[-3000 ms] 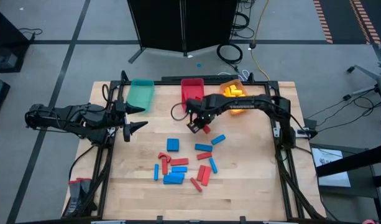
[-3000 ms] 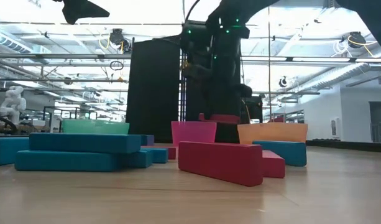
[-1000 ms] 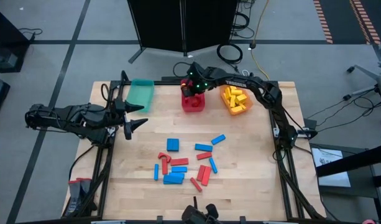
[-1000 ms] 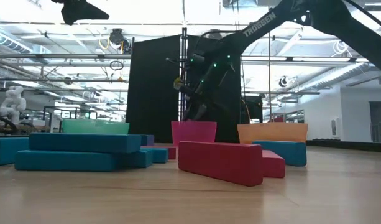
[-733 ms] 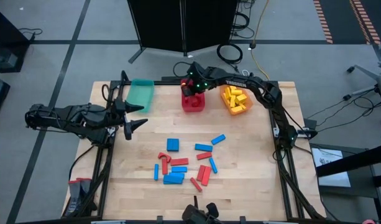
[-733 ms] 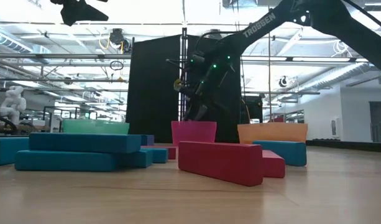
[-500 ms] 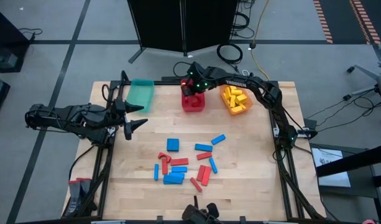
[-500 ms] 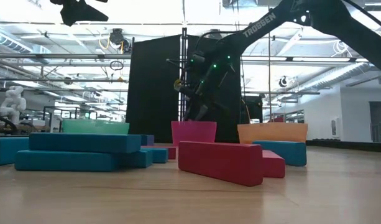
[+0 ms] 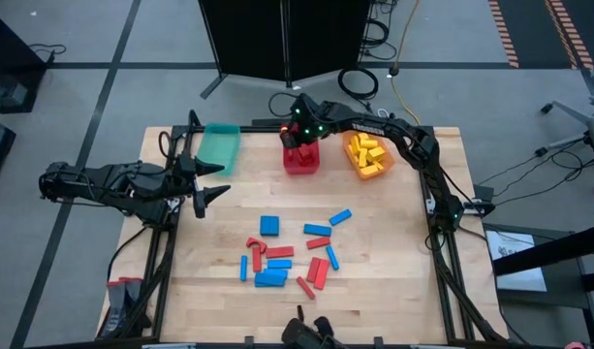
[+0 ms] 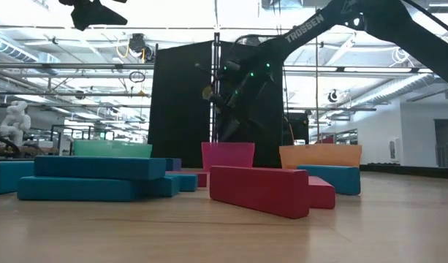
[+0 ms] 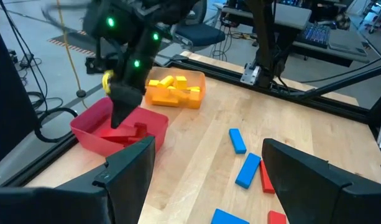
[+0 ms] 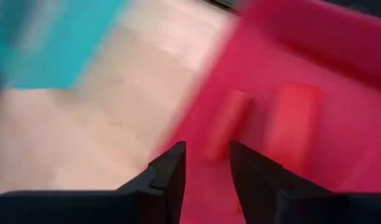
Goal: Sort blocks
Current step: Put the red block into the red bin
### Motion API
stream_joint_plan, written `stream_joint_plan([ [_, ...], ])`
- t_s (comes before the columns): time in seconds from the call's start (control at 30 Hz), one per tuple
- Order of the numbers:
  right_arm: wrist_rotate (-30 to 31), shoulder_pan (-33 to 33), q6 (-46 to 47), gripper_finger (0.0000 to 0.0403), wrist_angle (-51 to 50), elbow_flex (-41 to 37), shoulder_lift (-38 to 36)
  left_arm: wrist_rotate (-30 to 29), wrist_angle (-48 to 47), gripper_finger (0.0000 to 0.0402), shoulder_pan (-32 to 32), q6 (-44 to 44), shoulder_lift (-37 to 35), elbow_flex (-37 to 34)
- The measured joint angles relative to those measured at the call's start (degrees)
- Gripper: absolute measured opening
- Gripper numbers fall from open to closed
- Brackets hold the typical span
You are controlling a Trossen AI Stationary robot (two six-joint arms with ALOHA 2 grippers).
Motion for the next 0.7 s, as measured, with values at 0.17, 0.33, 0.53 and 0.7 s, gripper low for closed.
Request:
stream_joint_plan([
  [0.17,-10.1,1.4,-9.1,0.0104,-8.2,12.5,0.0,0.0,0.0,0.0302,0.0,0.0,0.0,0.0],
  [0.33,-13.7,8.0,-23.7,0.0093,-28.0,24.9,-0.3,0.0,0.0,0.0302,0.0,0.0,0.0,0.0],
  [0.53,-11.3,18.9,-30.9,0.0089,-51.0,26.3,-0.2,0.0,0.0,0.0302,0.0,0.0,0.0,0.0],
  [0.7,-1.6,29.1,-32.0,0.0089,-54.5,21.0,-0.2,0.0,0.0,0.0302,0.0,0.3,0.0,0.0],
])
